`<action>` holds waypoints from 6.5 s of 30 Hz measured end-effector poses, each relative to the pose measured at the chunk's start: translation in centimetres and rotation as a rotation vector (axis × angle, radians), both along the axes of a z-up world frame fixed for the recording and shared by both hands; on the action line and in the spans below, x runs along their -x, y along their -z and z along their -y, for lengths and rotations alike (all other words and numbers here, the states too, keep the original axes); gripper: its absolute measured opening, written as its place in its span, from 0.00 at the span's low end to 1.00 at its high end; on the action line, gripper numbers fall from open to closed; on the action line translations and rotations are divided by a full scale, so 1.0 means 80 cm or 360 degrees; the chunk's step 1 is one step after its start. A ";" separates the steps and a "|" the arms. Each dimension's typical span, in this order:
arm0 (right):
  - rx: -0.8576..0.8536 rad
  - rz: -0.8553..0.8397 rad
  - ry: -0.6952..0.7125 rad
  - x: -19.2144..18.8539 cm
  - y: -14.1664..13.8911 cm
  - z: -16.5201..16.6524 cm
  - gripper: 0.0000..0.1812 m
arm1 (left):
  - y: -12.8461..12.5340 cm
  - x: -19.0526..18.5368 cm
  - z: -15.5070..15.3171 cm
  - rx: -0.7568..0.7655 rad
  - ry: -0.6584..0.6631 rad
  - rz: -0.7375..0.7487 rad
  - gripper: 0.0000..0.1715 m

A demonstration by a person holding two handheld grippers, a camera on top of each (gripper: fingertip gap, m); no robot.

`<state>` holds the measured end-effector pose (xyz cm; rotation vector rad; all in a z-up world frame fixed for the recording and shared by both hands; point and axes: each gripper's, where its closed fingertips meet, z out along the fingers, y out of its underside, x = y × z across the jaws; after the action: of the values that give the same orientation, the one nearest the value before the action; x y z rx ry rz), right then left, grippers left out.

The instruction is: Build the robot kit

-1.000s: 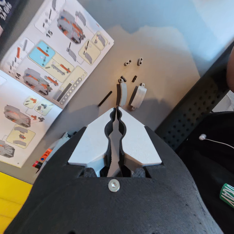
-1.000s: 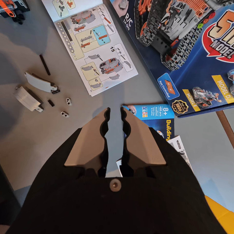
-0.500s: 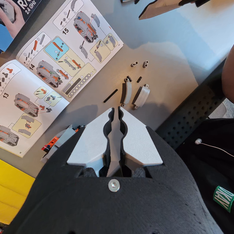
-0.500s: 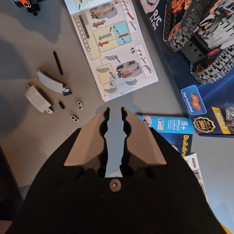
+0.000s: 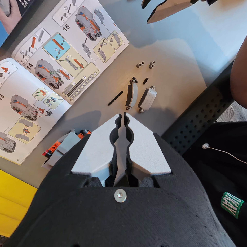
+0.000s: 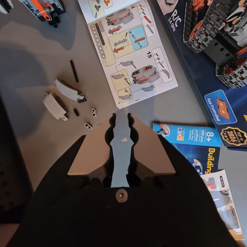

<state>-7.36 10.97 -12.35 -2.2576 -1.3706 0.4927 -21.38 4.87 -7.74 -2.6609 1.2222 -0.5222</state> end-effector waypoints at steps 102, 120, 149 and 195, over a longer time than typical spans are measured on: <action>-0.0374 0.0016 0.0114 -0.019 -0.029 -0.043 0.07 | 0.043 -0.045 0.013 0.0228 0.0245 -0.0016 0.01; -0.0245 0.0143 0.0084 -0.028 -0.001 -0.033 0.07 | 0.087 -0.034 0.036 0.0483 0.0308 -0.0253 0.01; -0.0121 0.0211 0.0044 -0.030 0.019 -0.022 0.07 | 0.105 -0.032 0.046 0.0590 0.0346 -0.0322 0.01; 0.0267 0.0082 -0.0389 0.026 0.040 0.055 0.15 | -0.088 -0.042 -0.042 -0.0397 -0.0126 0.0511 0.00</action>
<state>-9.43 6.56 -15.53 -2.2571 -1.7005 0.6562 -18.02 8.23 -0.73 -2.2982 1.0111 -0.7014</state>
